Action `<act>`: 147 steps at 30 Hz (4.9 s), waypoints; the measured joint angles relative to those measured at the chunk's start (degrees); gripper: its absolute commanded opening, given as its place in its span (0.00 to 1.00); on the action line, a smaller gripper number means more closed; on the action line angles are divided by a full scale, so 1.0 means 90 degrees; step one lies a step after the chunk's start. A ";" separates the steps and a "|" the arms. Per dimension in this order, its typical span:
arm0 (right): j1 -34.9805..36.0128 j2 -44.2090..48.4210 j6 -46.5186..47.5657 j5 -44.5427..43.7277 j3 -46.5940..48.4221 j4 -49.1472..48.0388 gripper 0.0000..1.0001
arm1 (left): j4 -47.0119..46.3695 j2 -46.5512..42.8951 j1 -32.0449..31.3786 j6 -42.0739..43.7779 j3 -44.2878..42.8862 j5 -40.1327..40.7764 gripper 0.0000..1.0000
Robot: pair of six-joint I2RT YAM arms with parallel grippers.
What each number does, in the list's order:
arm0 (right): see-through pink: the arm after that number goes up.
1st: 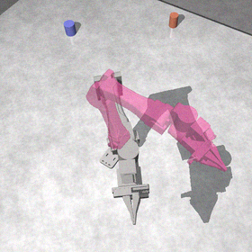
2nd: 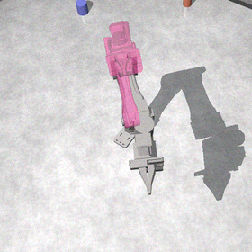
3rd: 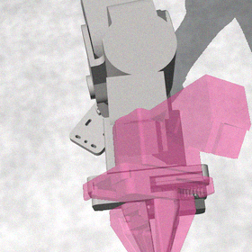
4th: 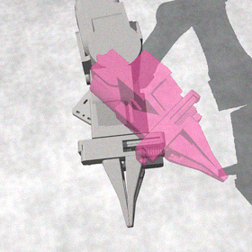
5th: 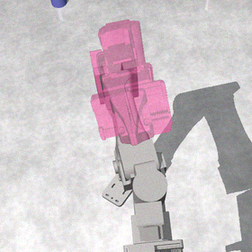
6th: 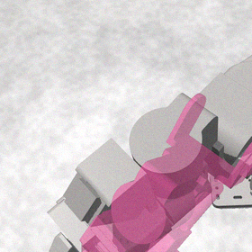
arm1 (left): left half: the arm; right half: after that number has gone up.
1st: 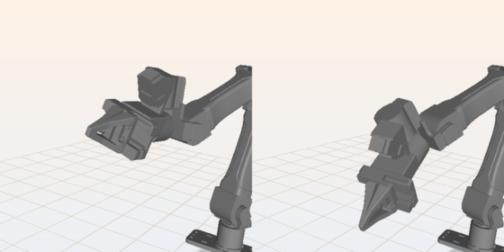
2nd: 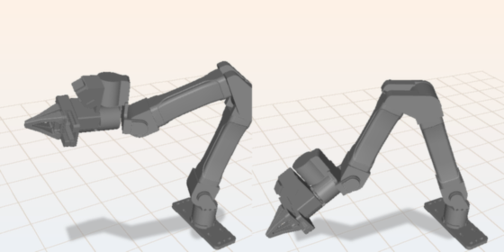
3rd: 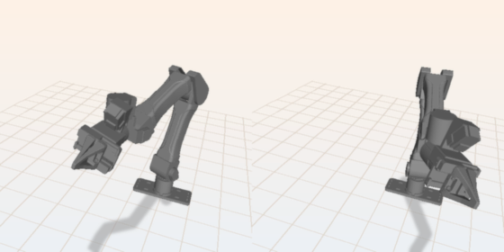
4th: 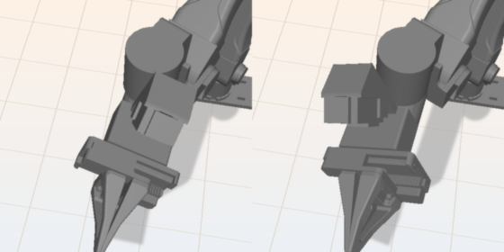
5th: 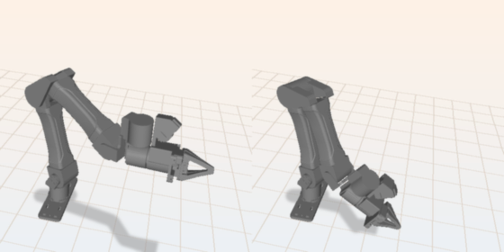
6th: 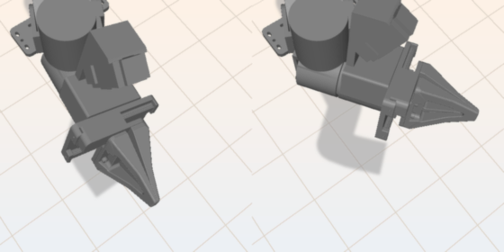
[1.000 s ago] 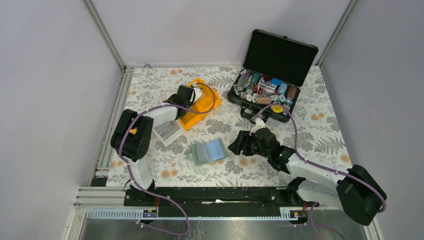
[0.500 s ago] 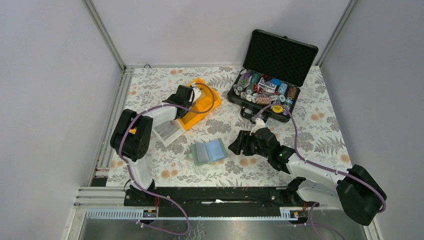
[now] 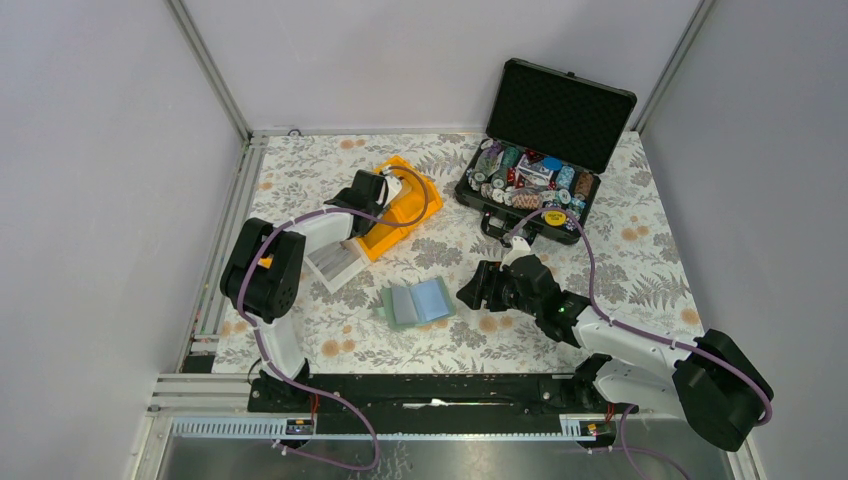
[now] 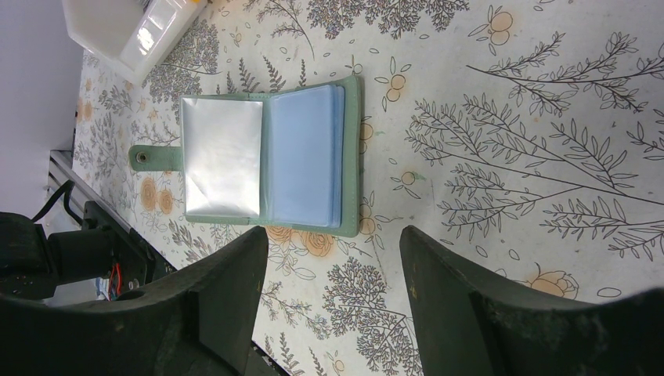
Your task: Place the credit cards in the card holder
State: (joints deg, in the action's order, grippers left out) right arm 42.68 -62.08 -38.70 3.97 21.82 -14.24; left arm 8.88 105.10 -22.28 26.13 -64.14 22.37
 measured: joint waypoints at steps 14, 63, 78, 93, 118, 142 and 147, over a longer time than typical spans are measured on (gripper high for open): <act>-0.0010 0.0000 0.0000 0.0002 0.0000 0.0000 0.70 | -0.0083 -0.0019 0.0000 0.0007 0.0000 0.0100 0.51; -0.0005 -0.2103 -0.2084 0.0134 0.2118 -0.1115 0.55 | 0.1938 -0.4728 0.1178 -0.6331 0.2006 -0.0170 0.73; 0.0442 -0.4796 -0.3191 -0.0736 0.4656 -0.1455 0.48 | 0.0556 -0.4804 0.2312 -0.7631 0.3558 -0.0984 0.68; 0.0814 -0.6363 -0.3585 -0.2118 0.6506 -0.0617 0.49 | -0.0325 -0.4384 0.2436 -0.7701 0.3687 -0.1309 0.48; 0.0850 -0.8502 -0.4061 -0.2618 0.9350 0.1214 0.49 | -0.0551 -0.4333 0.2446 -0.7747 0.3859 -0.1671 0.32; 0.0964 -0.9447 -0.4238 -0.3002 1.0894 0.2123 0.42 | -0.0692 -0.4277 0.2448 -0.7881 0.3895 -0.1681 0.14; 0.0964 -0.9576 -0.4250 -0.3002 1.1123 0.2237 0.32 | -0.0695 -0.4277 0.2470 -0.7895 0.3895 -0.1642 0.14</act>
State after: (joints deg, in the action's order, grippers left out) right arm 51.35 -148.27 -76.95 -23.05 121.93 5.89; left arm 2.63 66.61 -0.05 -44.93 -29.08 7.60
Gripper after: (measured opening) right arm 0.385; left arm 0.228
